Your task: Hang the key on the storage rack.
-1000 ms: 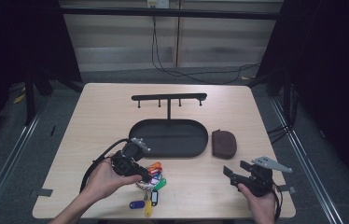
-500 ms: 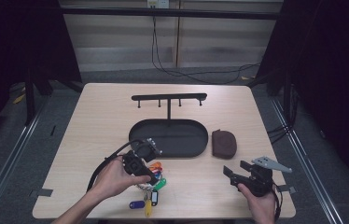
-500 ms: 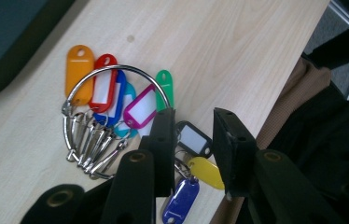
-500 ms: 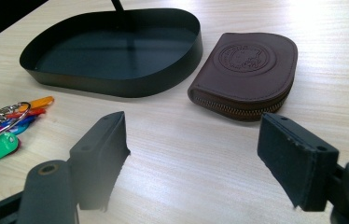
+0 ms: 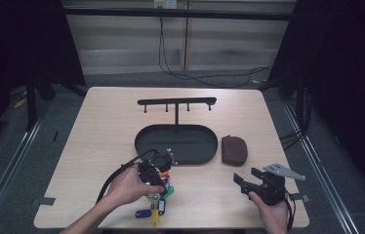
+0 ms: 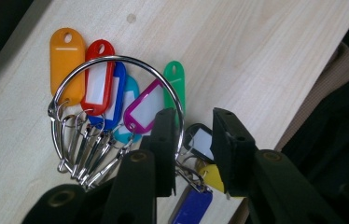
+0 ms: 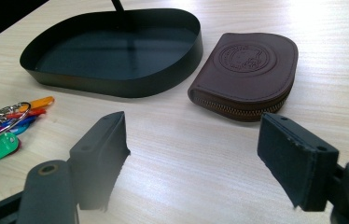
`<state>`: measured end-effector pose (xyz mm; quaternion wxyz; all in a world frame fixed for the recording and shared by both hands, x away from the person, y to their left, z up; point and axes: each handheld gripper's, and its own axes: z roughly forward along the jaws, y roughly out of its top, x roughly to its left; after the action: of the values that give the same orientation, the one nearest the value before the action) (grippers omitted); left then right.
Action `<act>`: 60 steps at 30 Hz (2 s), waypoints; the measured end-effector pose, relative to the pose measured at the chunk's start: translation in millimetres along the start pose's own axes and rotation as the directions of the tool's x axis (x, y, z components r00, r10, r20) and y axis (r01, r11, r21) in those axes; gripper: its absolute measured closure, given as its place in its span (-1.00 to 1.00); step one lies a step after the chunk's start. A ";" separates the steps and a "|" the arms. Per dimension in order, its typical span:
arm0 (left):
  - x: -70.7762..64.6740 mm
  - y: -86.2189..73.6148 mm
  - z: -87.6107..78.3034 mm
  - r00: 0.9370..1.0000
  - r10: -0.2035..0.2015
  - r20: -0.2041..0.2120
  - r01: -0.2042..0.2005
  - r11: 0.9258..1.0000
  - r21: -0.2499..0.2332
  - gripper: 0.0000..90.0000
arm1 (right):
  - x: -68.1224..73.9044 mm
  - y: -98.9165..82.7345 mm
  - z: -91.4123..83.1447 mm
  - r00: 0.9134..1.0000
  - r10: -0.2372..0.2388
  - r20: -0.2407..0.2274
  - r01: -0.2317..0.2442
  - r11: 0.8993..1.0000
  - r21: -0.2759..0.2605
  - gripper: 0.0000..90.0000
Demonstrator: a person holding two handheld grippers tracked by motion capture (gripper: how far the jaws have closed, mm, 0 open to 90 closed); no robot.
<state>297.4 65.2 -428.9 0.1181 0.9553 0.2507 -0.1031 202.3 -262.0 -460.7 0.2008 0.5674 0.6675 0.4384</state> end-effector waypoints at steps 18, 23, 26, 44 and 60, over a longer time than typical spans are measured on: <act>4.9 11.0 24.3 1.000 0.010 -0.028 -0.007 0.994 0.113 0.82 | -0.3 0.0 0.8 1.000 -0.004 0.000 0.004 1.000 0.004 -0.46; 1.9 13.2 28.6 1.000 0.013 -0.028 -0.010 0.991 0.135 0.80 | -0.3 0.1 0.9 1.000 -0.004 0.001 0.004 1.000 0.005 -0.46; 1.4 14.0 29.0 0.999 0.020 -0.042 -0.014 0.990 0.140 0.90 | -0.3 0.1 0.9 1.000 -0.005 0.001 0.005 1.000 0.005 -0.46; 3.7 9.2 -4.1 0.996 0.031 -0.082 -0.022 0.994 0.109 0.93 | -0.2 0.2 1.1 1.000 -0.006 0.003 0.006 1.000 0.006 -0.46; 15.5 4.8 -39.9 0.994 -0.016 -0.108 0.024 0.997 0.077 0.95 | 0.6 0.8 2.1 1.000 -0.008 0.003 0.008 1.000 0.003 -0.66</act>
<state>318.4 79.2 -394.2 0.0658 0.9608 0.2619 -0.0624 204.2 -260.7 -460.9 0.2029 0.5658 0.6700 0.4357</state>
